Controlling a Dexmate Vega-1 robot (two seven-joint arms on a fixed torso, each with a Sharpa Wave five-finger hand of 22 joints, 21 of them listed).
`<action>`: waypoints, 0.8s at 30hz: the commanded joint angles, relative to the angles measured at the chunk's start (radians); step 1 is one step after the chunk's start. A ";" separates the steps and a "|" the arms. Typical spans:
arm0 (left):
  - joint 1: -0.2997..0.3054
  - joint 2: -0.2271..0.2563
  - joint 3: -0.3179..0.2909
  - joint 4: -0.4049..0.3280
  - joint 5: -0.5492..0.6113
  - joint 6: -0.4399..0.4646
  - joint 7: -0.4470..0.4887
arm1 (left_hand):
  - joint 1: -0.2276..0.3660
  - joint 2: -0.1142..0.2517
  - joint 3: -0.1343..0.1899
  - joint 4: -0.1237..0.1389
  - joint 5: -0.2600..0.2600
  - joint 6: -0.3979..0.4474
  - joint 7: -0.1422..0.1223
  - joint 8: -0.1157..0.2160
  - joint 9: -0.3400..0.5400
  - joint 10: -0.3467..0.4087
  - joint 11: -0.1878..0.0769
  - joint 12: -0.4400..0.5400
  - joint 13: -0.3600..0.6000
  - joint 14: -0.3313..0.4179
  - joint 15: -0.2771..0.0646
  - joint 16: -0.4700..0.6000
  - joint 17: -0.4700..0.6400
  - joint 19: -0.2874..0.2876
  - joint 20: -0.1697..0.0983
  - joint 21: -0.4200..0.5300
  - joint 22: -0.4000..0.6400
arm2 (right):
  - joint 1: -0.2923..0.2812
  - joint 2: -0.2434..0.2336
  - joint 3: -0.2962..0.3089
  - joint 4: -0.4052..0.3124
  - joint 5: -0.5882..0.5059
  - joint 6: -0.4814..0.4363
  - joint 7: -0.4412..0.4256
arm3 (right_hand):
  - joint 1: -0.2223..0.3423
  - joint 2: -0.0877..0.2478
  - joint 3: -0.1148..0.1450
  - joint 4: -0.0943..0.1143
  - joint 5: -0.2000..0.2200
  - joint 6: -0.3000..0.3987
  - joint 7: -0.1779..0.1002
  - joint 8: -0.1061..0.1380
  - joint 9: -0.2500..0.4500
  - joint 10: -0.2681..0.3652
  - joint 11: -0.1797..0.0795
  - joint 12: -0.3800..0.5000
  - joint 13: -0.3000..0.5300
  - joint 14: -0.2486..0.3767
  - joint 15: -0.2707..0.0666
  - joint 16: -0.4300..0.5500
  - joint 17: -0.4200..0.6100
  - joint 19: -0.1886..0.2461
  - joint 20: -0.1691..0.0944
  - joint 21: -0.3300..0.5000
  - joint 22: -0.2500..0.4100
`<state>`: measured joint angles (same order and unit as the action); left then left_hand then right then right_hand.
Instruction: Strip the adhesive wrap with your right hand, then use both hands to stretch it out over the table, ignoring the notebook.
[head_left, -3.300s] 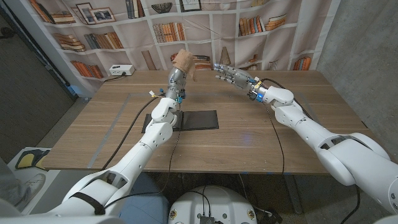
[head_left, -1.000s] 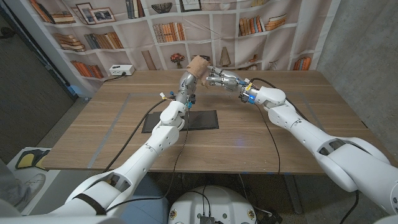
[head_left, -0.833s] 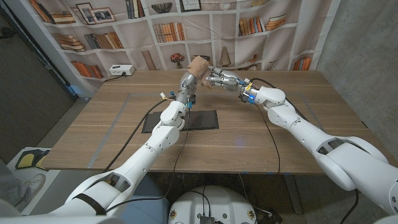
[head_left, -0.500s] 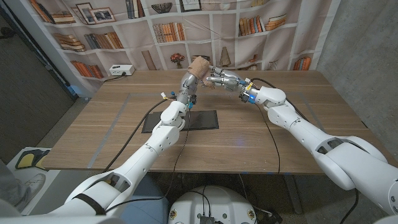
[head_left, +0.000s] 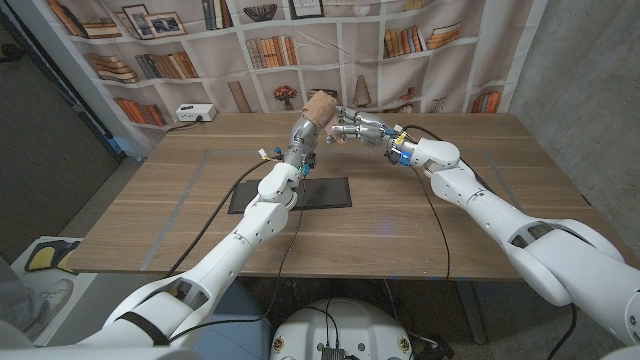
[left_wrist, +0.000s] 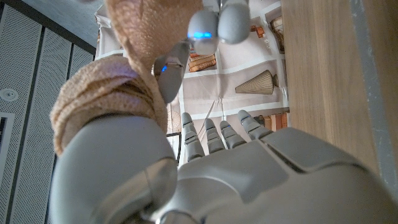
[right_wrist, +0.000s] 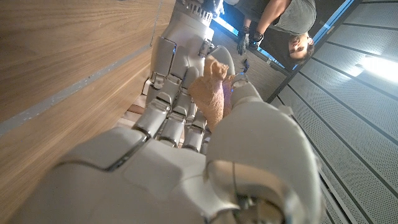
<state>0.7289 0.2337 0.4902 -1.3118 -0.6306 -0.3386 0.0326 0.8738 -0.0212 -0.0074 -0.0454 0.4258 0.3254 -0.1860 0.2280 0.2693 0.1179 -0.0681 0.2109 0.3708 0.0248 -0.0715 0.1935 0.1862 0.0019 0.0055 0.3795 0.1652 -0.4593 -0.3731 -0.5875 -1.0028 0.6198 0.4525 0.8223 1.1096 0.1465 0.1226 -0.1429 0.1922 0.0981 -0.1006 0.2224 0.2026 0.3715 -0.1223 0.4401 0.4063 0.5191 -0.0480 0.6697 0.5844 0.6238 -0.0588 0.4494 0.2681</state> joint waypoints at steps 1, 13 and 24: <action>0.011 0.010 -0.007 -0.004 -0.010 0.005 -0.005 | 0.012 0.003 -0.004 -0.001 0.008 0.021 -0.015 0.003 0.001 0.001 -0.005 0.005 0.000 0.007 0.000 0.003 0.003 0.006 0.003 -0.007 0.004 | -0.031 -0.022 0.004 -0.066 -0.006 -0.032 -0.050 | -0.005 -0.015 -0.010 0.007 -0.001 0.080 0.001 0.025 0.003 0.055 0.001 0.050 0.027 0.057 -0.181 0.016 0.027 0.035 -0.035 0.040 0.019; 0.040 0.022 -0.016 -0.040 -0.011 0.006 0.019 | 0.014 0.008 -0.010 0.002 0.016 0.034 -0.023 0.005 0.000 0.005 -0.003 0.007 -0.005 0.011 -0.001 0.004 0.004 0.010 0.006 -0.015 0.005 | -0.035 -0.017 -0.016 -0.091 -0.012 -0.056 -0.059 | 0.073 0.007 0.032 -0.002 0.008 0.340 -0.018 0.069 0.022 0.212 -0.021 0.202 0.100 0.246 -0.186 0.012 0.107 0.089 -0.080 0.191 0.082; 0.042 0.015 -0.017 -0.035 -0.008 -0.008 0.026 | 0.017 0.012 -0.014 0.003 0.022 0.042 -0.027 0.006 -0.002 0.007 -0.002 0.008 -0.010 0.012 0.000 0.004 0.004 0.013 0.008 -0.023 0.005 | -0.009 -0.010 -0.039 -0.069 -0.022 -0.061 -0.008 | -0.022 -0.050 -0.016 0.037 -0.004 0.303 0.040 0.033 0.018 0.133 0.043 0.129 0.047 0.203 -0.176 -0.110 0.086 0.075 -0.033 0.249 0.073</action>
<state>0.7641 0.2518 0.4755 -1.3437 -0.6420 -0.3355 0.0483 0.8836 -0.0196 -0.0171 -0.0413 0.4405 0.3612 -0.2109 0.2281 0.2644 0.1178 -0.0680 0.2149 0.3616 0.0323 -0.0714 0.1935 0.1887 0.0090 0.0126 0.3604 0.1651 -0.4838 -0.3852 -0.6057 -1.0748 0.6132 0.4052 0.7848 1.1026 0.0994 0.1132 -0.1086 0.1885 0.3887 -0.0844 0.2613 0.2035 0.5009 -0.0787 0.5760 0.4612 0.7284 -0.0741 0.5750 0.6722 0.7088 -0.0694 0.6882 0.3431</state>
